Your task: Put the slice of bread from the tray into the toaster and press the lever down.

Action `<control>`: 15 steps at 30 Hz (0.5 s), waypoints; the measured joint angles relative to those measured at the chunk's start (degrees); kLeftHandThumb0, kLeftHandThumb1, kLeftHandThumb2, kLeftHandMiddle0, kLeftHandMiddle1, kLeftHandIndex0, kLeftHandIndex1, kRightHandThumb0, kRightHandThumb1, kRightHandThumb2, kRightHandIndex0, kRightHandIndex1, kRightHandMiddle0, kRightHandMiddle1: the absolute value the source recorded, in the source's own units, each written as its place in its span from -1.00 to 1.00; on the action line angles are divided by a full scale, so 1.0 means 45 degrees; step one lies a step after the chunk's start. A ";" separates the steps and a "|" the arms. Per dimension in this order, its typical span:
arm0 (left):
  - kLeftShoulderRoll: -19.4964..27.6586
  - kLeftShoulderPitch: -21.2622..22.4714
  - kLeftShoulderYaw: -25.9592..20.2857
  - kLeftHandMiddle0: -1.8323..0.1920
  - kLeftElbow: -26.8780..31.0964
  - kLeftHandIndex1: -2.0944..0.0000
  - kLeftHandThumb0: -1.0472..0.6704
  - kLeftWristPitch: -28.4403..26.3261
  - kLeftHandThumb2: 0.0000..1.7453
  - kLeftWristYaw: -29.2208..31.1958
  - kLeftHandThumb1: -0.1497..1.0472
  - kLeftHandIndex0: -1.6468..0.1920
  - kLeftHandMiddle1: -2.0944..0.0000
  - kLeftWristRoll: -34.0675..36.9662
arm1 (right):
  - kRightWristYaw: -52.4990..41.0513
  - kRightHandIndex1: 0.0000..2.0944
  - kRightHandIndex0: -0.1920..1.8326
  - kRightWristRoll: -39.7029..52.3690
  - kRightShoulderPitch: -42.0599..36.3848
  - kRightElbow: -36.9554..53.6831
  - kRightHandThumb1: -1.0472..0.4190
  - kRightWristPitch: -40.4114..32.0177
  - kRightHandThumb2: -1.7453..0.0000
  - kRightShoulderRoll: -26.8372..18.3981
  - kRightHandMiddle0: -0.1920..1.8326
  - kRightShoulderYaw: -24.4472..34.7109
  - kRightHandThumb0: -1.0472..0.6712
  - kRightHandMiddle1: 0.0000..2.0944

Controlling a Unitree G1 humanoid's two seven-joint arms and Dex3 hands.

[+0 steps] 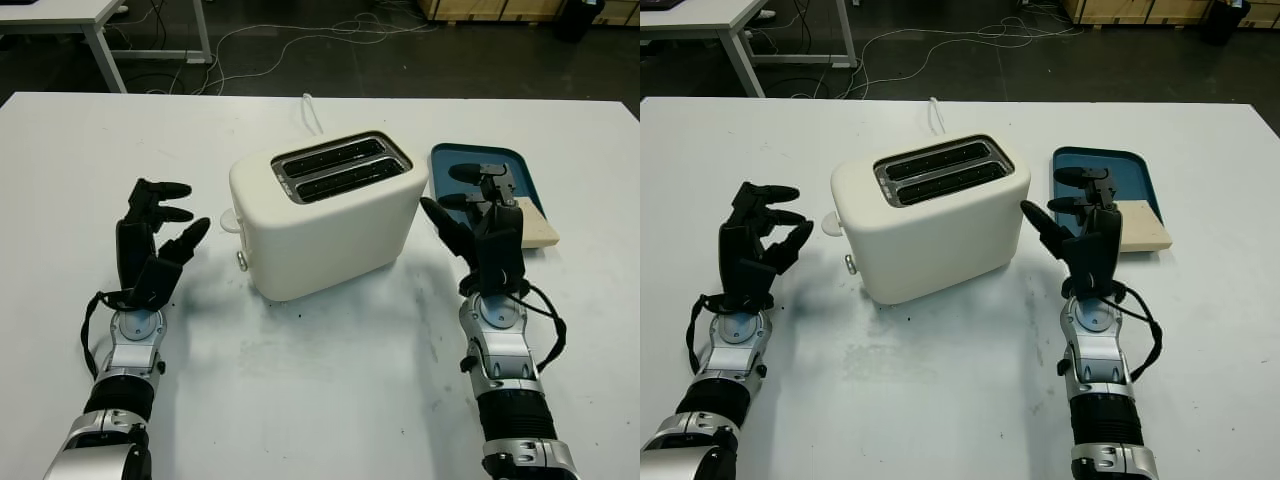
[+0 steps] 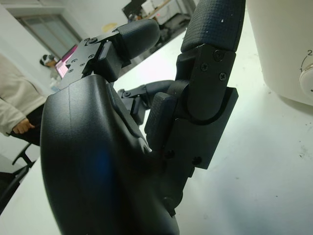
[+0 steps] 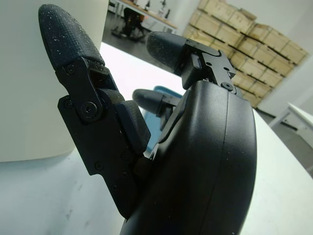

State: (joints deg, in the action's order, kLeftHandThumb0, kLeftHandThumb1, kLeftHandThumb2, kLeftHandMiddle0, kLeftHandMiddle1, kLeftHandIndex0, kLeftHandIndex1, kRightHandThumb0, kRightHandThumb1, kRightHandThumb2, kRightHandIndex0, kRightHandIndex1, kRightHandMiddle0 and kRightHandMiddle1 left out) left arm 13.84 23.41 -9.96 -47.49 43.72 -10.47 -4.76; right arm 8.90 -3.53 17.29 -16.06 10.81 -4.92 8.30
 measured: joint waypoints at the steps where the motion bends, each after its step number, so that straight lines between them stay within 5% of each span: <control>1: 0.0009 0.0008 0.0000 0.51 -0.0011 -0.23 -1.00 0.0029 -0.80 0.0000 0.79 0.56 -0.34 0.0000 | 0.0061 0.56 -0.74 -0.0012 0.0002 -0.0002 -0.62 0.0000 0.99 0.0000 -0.72 -0.0002 -0.94 0.39; 15: 0.0035 0.0183 -0.0001 0.50 -0.0375 -0.26 -1.00 0.0207 -0.78 0.0052 0.79 0.57 -0.36 -0.0003 | 0.0026 0.57 -0.74 -0.0072 0.0063 -0.0352 -0.62 0.0447 1.00 -0.0151 -0.74 -0.0023 -0.91 0.40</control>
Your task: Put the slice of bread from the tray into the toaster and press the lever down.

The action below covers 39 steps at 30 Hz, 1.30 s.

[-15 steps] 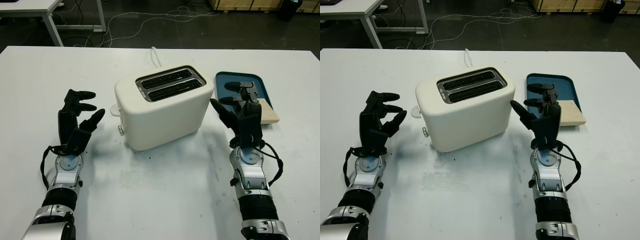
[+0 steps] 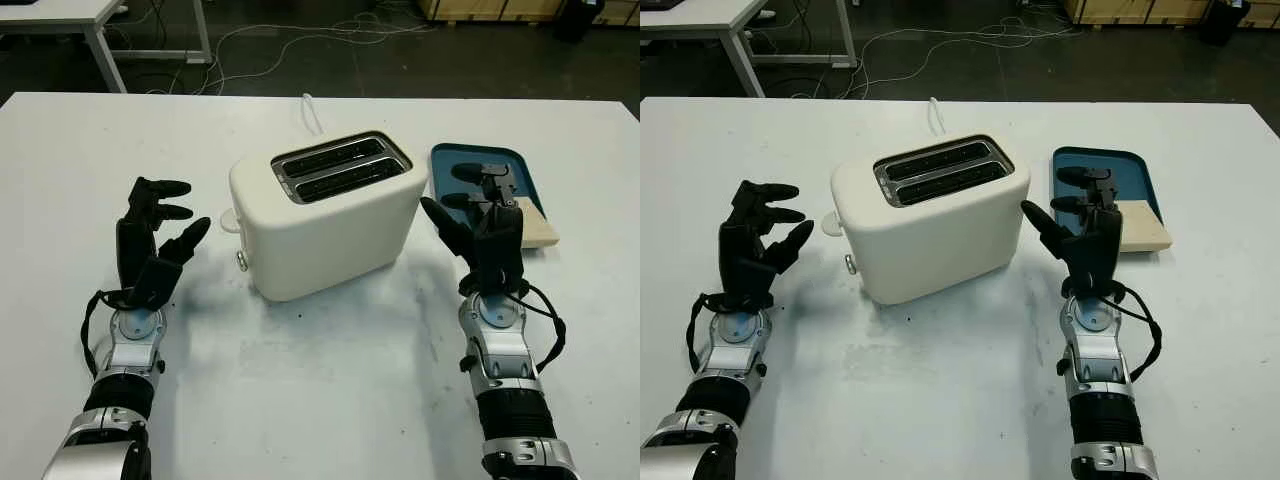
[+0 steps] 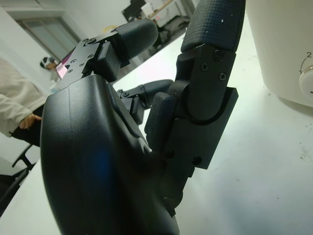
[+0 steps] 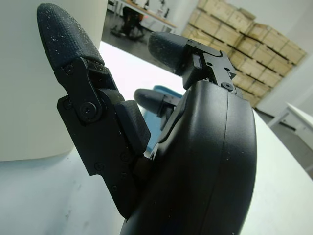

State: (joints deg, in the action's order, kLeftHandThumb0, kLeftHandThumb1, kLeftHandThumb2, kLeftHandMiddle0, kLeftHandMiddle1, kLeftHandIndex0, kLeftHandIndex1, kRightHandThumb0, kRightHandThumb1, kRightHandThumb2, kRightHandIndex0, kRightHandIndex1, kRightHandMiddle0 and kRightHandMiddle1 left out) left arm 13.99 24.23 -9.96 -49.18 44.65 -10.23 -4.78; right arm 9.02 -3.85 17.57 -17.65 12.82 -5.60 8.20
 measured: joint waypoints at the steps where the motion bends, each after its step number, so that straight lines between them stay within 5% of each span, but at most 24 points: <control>1: 0.0001 0.0002 -0.0005 0.50 -0.0021 -0.26 -1.00 0.0010 -0.78 0.0001 0.79 0.57 -0.36 0.0004 | -0.0012 0.56 -0.74 -0.0073 -0.0003 -0.0016 -0.63 0.0164 0.99 -0.0117 -0.74 0.0004 -0.91 0.39; 15: 0.0008 0.0253 -0.0118 0.50 -0.0592 -0.27 -1.00 0.0380 -0.78 0.0083 0.79 0.57 -0.36 0.0150 | 0.1015 0.64 -0.76 -0.3204 -0.0397 -0.0050 -0.62 0.1067 1.00 -0.3558 -0.75 0.0193 -0.96 0.48; 22: 0.0013 0.0253 -0.0158 0.50 -0.0582 -0.28 -1.00 0.0375 -0.78 0.0184 0.79 0.56 -0.37 0.0171 | 0.1691 0.67 -0.81 -0.6347 -0.0709 -0.0873 -0.52 0.0879 1.00 -0.5303 -0.81 -0.1061 -1.00 0.51; 39: 0.0022 0.0250 -0.0169 0.46 -0.0150 -0.33 -1.00 -0.0085 -0.80 -0.0154 0.79 0.54 -0.41 0.0119 | 0.2492 0.67 -0.81 -0.9807 0.0844 -0.4096 -0.30 -0.0920 1.00 -0.8032 -0.81 -0.4242 -0.96 0.67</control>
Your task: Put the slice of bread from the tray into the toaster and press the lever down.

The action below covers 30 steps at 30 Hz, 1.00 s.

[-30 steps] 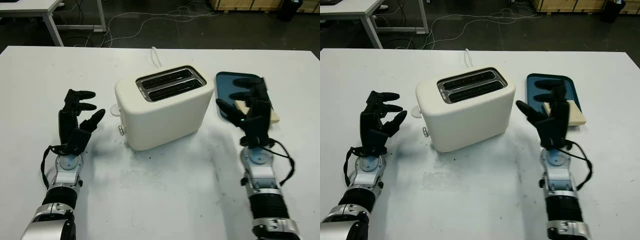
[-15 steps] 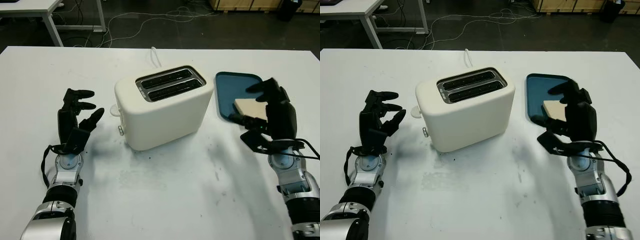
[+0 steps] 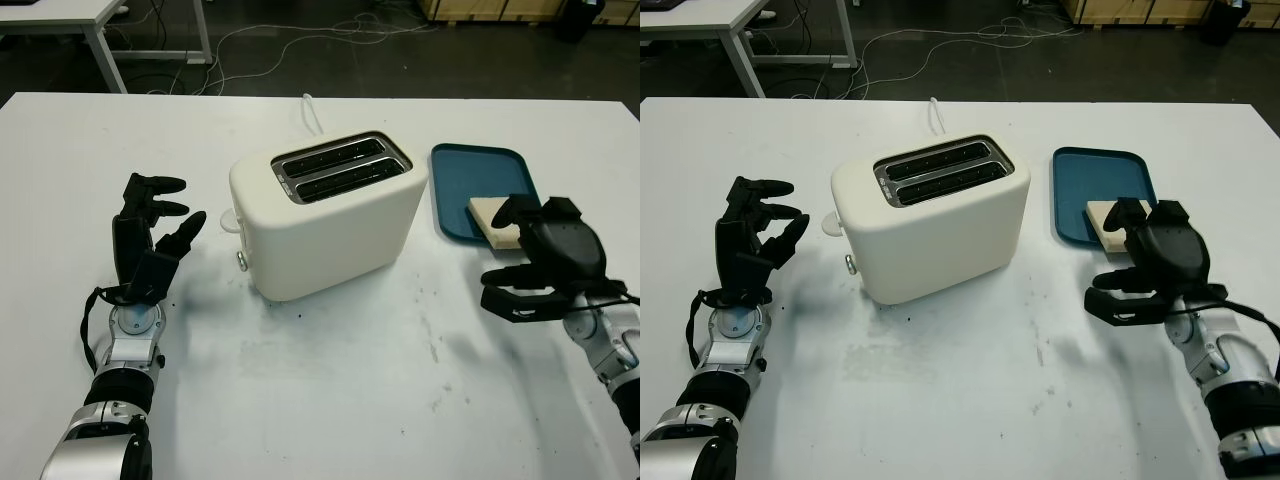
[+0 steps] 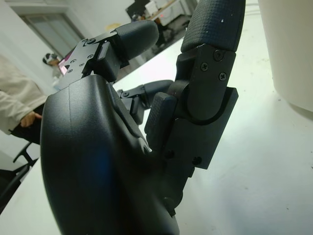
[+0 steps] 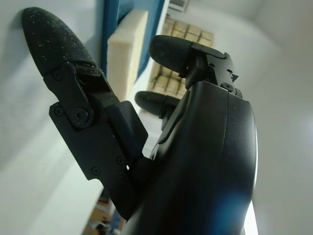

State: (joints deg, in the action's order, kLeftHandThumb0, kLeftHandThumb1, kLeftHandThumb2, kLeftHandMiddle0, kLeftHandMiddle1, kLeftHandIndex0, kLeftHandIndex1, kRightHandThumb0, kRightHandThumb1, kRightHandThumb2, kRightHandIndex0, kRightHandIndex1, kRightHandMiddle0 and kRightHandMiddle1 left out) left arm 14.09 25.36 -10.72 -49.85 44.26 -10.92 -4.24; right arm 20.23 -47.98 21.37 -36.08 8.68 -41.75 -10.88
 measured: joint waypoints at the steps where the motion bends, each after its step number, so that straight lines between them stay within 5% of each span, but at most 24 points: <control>1: -0.0001 0.0001 0.0000 0.45 0.0002 -0.33 -1.00 -0.0009 -0.81 0.0021 0.79 0.53 -0.41 0.0018 | 0.0226 0.67 -0.81 -0.0108 0.0125 -0.0174 -0.29 -0.0149 1.00 -0.0020 -0.81 -0.0142 -0.93 0.67; 4: -0.0002 0.0000 -0.0003 0.45 0.0028 -0.34 -1.00 -0.0100 -0.82 0.0100 0.79 0.52 -0.41 0.0047 | 0.1134 0.67 -0.81 -0.0308 0.0430 -0.0855 -0.31 -0.0664 0.97 -0.0025 -0.81 -0.0426 -0.80 0.67; 5: -0.0002 0.0001 -0.0005 0.45 0.0033 -0.34 -1.00 -0.0110 -0.82 0.0101 0.79 0.52 -0.41 0.0047 | 0.1504 0.67 -0.81 -0.0372 0.0516 -0.1113 -0.24 -0.0810 0.78 -0.0025 -0.81 -0.0509 -0.73 0.67; 6: -0.0002 0.0001 -0.0004 0.45 0.0036 -0.34 -1.00 -0.0120 -0.81 0.0103 0.79 0.53 -0.41 0.0046 | 0.1884 0.67 -0.81 -0.0471 0.0599 -0.1443 0.14 -0.0977 0.03 -0.0024 -0.81 -0.0613 -0.70 0.67; 7: -0.0001 0.0001 -0.0004 0.46 0.0036 -0.34 -1.00 -0.0123 -0.81 0.0103 0.79 0.53 -0.41 0.0046 | 0.2260 0.67 -0.81 -0.0532 0.0657 -0.1792 0.32 -0.1103 -0.32 -0.0016 -0.81 -0.0730 -0.69 0.66; 8: -0.0001 0.0000 -0.0003 0.46 0.0037 -0.34 -1.00 -0.0127 -0.81 0.0104 0.79 0.53 -0.41 0.0045 | 0.2611 0.67 -0.81 -0.0542 0.0695 -0.2112 0.41 -0.1159 -0.59 0.0019 -0.81 -0.0804 -0.68 0.66; 10: -0.0001 0.0001 0.0000 0.46 0.0040 -0.34 -1.00 -0.0129 -0.80 0.0104 0.79 0.53 -0.41 0.0042 | 0.3145 0.67 -0.81 -0.0547 0.0807 -0.2670 0.40 -0.1223 -0.79 0.0062 -0.81 -0.1017 -0.71 0.62; 16: 0.0001 0.0001 0.0009 0.46 0.0061 -0.35 -1.00 -0.0139 -0.80 0.0087 0.79 0.54 -0.43 0.0007 | 0.4128 0.67 -0.81 -0.0534 0.1632 -0.4401 0.25 -0.1132 -0.96 0.0292 -0.81 -0.1636 -0.91 0.41; 21: 0.0005 0.0000 0.0010 0.47 0.0062 -0.37 -1.00 -0.0146 -0.81 0.0095 0.79 0.55 -0.43 0.0008 | 0.4255 0.67 -0.81 -0.0506 0.2533 -0.5762 0.10 -0.0786 -0.88 0.0486 -0.81 -0.2147 -1.00 0.65; 30: 0.0009 0.0000 0.0009 0.47 0.0059 -0.38 -1.00 -0.0146 -0.82 0.0104 0.79 0.55 -0.44 0.0008 | 0.4243 0.67 -0.81 -0.0488 0.3553 -0.7304 -0.31 -0.0059 -0.67 0.0685 -0.81 -0.2987 -1.00 0.67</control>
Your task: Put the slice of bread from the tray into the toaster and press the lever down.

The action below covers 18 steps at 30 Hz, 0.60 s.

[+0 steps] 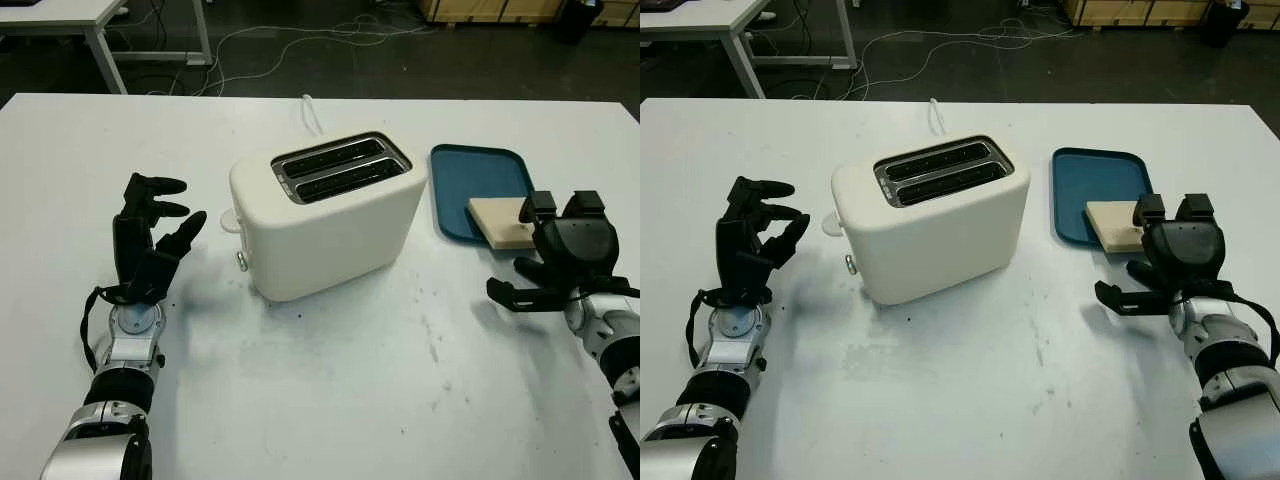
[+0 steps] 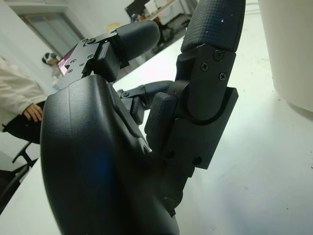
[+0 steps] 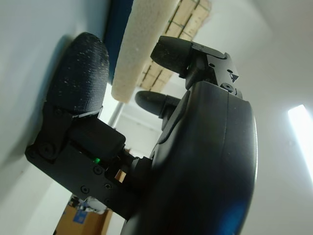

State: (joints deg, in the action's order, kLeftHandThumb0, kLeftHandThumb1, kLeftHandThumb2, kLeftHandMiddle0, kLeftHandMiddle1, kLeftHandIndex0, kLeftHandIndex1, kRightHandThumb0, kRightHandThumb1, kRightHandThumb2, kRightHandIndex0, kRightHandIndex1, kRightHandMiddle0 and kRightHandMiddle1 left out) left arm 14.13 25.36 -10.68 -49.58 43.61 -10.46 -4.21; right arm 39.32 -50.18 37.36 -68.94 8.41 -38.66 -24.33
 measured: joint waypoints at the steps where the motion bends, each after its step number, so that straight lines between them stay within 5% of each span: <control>1: 0.0000 0.0000 0.0000 0.47 0.0000 -0.37 -1.00 0.0001 -0.82 0.0003 0.79 0.55 -0.44 0.0000 | 0.0072 0.67 -0.81 0.0000 0.0085 -0.0123 -0.36 0.0038 -0.63 0.0046 -0.81 -0.0094 -1.00 0.67; 7: -0.0001 0.0000 -0.0006 0.46 0.0000 -0.37 -1.00 0.0000 -0.82 -0.0009 0.79 0.53 -0.44 0.0007 | -0.0561 0.67 -0.81 0.0207 0.0715 -0.0673 -0.41 0.0357 -0.60 0.0436 -0.81 -0.0412 -1.00 0.67; 10: -0.0001 0.0000 -0.0011 0.46 0.0001 -0.37 -1.00 -0.0001 -0.83 0.0004 0.79 0.54 -0.44 0.0026 | -0.0693 0.67 -0.77 0.0254 0.0882 -0.0813 -0.60 0.0419 -0.64 0.0537 -0.81 -0.0591 -1.00 0.67; 12: -0.0002 0.0000 -0.0014 0.46 0.0001 -0.38 -1.00 -0.0004 -0.83 0.0030 0.79 0.53 -0.45 0.0040 | -0.0352 0.67 -0.14 0.0251 0.0891 -0.0941 -0.78 0.0438 -0.68 0.0552 -0.38 -0.0782 -1.00 0.67; 14: -0.0002 0.0000 -0.0018 0.46 0.0002 -0.38 -1.00 -0.0008 -0.83 0.0097 0.79 0.53 -0.45 0.0067 | -0.0097 0.67 0.29 0.0249 0.0887 -0.1044 -0.82 0.0450 -0.68 0.0622 0.03 -0.0966 -0.99 0.67; 16: -0.0003 0.0000 -0.0025 0.46 0.0002 -0.38 -1.00 -0.0012 -0.84 0.0106 0.79 0.53 -0.44 0.0103 | 0.0209 0.67 0.60 0.0241 0.0888 -0.1092 -0.82 0.0450 -0.65 0.0728 0.34 -0.1197 -1.00 0.67; 18: -0.0003 0.0000 -0.0037 0.46 0.0002 -0.38 -1.00 -0.0013 -0.84 0.0106 0.79 0.53 -0.44 0.0103 | 0.0508 0.67 0.71 0.0226 0.0889 -0.1117 -0.83 0.0444 -0.60 0.0798 0.66 -0.1413 -1.00 0.67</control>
State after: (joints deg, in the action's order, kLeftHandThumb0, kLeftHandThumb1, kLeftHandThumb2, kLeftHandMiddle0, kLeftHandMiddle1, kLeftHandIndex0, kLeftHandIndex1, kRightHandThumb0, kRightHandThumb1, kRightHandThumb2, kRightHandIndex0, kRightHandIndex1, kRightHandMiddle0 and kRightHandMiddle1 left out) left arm 14.12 25.36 -10.85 -49.57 43.55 -9.98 -3.75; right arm 41.61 -49.16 41.36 -73.97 10.41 -35.07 -30.69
